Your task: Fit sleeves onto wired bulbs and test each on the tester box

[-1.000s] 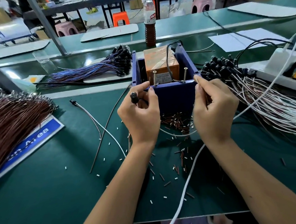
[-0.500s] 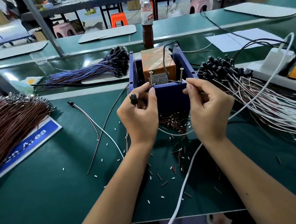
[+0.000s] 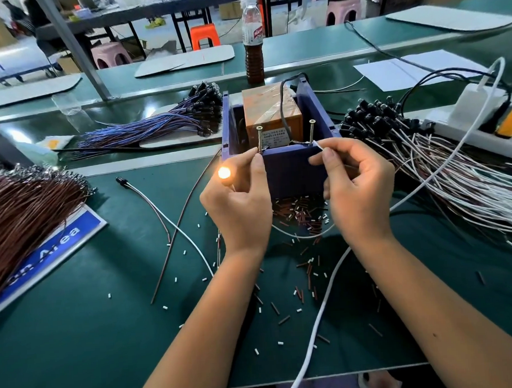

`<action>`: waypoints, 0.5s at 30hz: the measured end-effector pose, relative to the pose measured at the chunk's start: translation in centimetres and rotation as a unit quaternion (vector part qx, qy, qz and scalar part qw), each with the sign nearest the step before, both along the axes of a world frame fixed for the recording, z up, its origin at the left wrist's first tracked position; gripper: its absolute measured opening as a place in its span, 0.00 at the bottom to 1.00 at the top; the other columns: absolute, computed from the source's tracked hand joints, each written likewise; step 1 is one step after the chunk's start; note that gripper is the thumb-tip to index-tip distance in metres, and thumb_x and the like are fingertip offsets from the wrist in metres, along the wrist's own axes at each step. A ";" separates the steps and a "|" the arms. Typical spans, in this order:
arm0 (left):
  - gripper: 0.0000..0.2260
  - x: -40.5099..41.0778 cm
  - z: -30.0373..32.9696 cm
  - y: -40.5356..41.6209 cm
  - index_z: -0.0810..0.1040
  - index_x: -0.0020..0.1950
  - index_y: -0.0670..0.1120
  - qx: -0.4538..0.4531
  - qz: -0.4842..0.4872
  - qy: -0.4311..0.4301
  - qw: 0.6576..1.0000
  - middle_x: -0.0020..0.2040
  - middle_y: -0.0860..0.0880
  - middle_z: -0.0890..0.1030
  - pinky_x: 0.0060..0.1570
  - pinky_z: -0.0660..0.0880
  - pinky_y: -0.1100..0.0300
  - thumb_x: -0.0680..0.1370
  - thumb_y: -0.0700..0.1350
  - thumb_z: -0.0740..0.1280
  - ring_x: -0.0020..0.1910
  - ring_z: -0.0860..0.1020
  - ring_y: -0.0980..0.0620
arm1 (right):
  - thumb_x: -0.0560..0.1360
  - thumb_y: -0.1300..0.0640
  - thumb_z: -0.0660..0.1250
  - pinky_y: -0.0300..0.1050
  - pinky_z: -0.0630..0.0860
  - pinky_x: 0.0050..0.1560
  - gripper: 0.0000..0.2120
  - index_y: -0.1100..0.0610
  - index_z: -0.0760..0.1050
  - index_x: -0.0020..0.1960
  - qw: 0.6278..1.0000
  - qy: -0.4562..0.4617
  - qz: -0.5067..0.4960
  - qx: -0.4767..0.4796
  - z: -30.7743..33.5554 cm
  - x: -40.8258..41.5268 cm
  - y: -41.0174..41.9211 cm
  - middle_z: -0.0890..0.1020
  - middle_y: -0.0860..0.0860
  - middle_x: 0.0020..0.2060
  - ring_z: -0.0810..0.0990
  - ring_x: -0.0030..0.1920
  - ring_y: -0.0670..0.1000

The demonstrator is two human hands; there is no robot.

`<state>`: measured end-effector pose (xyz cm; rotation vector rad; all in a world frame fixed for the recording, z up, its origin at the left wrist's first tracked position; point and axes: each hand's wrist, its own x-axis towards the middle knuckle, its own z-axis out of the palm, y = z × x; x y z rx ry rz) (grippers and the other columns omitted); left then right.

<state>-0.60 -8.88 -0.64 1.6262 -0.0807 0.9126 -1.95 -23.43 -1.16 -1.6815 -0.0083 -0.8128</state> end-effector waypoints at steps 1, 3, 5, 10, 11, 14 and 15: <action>0.04 0.0 0.1 0.0 0.87 0.51 0.43 0.000 0.004 -0.001 1.000 0.41 0.52 0.86 0.43 0.80 0.60 0.80 0.40 0.72 0.39 0.84 0.54 | 0.83 0.59 0.66 0.45 0.77 0.33 0.07 0.55 0.83 0.56 1.000 0.002 0.003 0.004 0.1 0.0 0.0 0.87 0.47 0.43 0.79 0.29 0.50; 0.04 -0.1 0.1 0.0 0.87 0.50 0.42 -0.005 0.006 -0.001 1.000 0.40 0.53 0.85 0.43 0.78 0.65 0.80 0.39 0.72 0.38 0.83 0.56 | 0.84 0.60 0.66 0.45 0.76 0.30 0.06 0.55 0.82 0.55 1.000 0.003 0.007 0.012 0.1 -0.1 0.0 0.87 0.47 0.42 0.78 0.28 0.51; 0.05 -0.1 0.2 0.0 0.87 0.50 0.41 -0.010 0.002 0.000 1.000 0.40 0.53 0.84 0.43 0.77 0.66 0.80 0.39 0.71 0.38 0.82 0.57 | 0.84 0.60 0.66 0.43 0.76 0.29 0.06 0.56 0.82 0.55 1.000 0.005 0.012 0.022 0.2 -0.2 0.1 0.87 0.48 0.42 0.77 0.27 0.49; 0.05 -0.2 0.4 0.0 0.86 0.50 0.40 -0.004 -0.001 -0.001 1.000 0.39 0.52 0.84 0.43 0.75 0.69 0.80 0.39 0.71 0.38 0.82 0.59 | 0.84 0.61 0.66 0.40 0.75 0.29 0.06 0.56 0.82 0.55 0.999 0.006 0.023 0.031 0.3 -0.2 0.2 0.87 0.48 0.42 0.77 0.27 0.47; 0.05 -0.2 0.4 0.0 0.86 0.50 0.40 -0.002 -0.001 0.001 1.000 0.39 0.52 0.84 0.42 0.75 0.68 0.80 0.39 0.71 0.38 0.81 0.58 | 0.84 0.61 0.66 0.40 0.75 0.29 0.06 0.56 0.82 0.55 0.999 0.008 0.025 0.033 0.3 -0.2 0.2 0.87 0.48 0.42 0.77 0.27 0.47; 0.05 -0.1 0.3 0.1 0.86 0.51 0.40 -0.003 -0.003 0.008 1.000 0.39 0.52 0.84 0.42 0.76 0.67 0.80 0.40 0.71 0.37 0.81 0.58 | 0.84 0.61 0.66 0.40 0.75 0.30 0.06 0.56 0.82 0.56 0.999 0.010 0.030 0.028 0.2 -0.3 0.1 0.87 0.49 0.42 0.77 0.27 0.47; 0.05 -0.1 0.3 0.0 0.86 0.51 0.40 -0.005 -0.004 0.009 1.000 0.39 0.53 0.84 0.42 0.76 0.66 0.80 0.40 0.71 0.37 0.82 0.58 | 0.84 0.61 0.66 0.40 0.75 0.30 0.06 0.56 0.82 0.56 0.999 0.010 0.032 0.027 0.2 -0.3 0.1 0.87 0.49 0.42 0.77 0.27 0.47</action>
